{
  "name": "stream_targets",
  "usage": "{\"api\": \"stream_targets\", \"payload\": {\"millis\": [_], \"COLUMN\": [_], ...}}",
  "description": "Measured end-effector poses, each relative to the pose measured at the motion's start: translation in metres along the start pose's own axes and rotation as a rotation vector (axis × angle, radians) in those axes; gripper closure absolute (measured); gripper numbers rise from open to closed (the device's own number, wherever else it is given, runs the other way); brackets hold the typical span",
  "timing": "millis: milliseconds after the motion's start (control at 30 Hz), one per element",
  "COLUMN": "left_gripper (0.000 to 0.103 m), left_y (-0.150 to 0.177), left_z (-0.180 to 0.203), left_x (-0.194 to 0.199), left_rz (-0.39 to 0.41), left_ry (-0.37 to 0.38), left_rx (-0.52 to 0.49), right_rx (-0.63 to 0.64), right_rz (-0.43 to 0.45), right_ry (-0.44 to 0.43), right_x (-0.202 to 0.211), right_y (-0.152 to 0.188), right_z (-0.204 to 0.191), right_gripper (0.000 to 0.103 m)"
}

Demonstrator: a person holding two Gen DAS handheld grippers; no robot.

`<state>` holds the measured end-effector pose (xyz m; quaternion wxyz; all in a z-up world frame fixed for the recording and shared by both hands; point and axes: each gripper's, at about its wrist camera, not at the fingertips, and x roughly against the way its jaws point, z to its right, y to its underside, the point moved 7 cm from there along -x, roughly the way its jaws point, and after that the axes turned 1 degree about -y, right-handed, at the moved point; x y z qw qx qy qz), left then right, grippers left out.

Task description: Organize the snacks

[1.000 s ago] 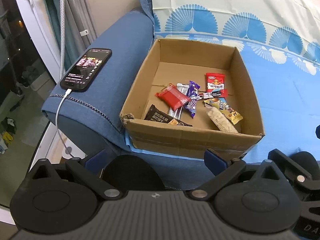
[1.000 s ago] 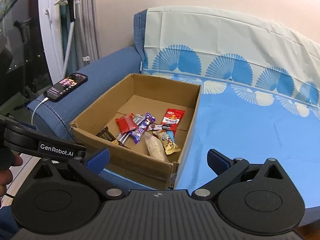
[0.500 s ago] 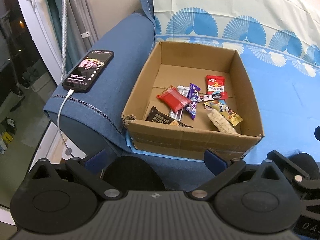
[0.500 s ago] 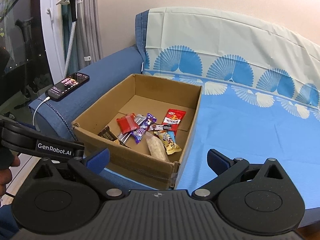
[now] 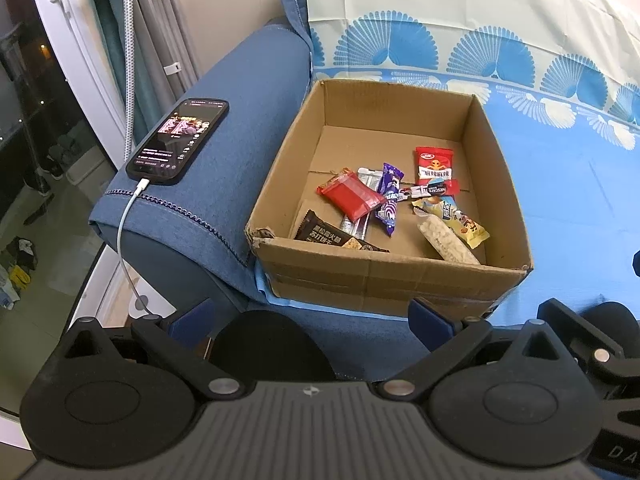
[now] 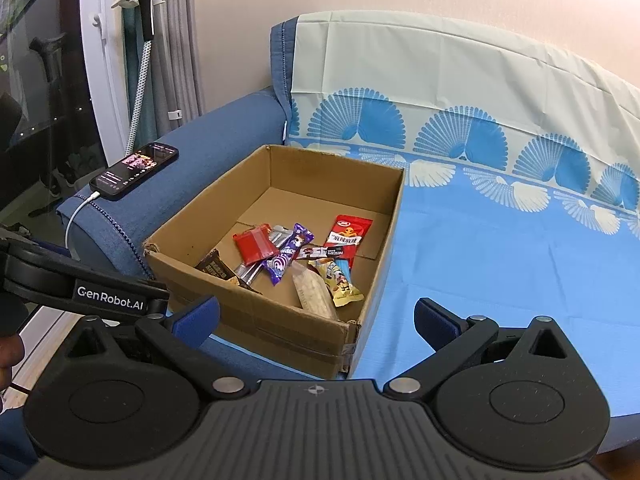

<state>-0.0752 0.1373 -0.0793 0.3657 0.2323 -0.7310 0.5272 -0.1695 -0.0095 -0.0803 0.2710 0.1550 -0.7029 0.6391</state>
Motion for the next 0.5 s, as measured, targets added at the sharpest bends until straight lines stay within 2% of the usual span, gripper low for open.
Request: {"api": "stream_targets", "payload": {"millis": [500], "left_gripper": [0.0], "left_y": [-0.0013], "left_z": [-0.0014], "left_x": [0.0013], "left_rz": [0.003], "left_ry": [-0.003], "left_rx": [0.004], "right_rx": [0.007], "right_rz": [0.004], "right_ry": [-0.002], "right_x": [0.0007], "right_y": [-0.0008], "right_z": [-0.0025], "right_gripper": [0.0]}}
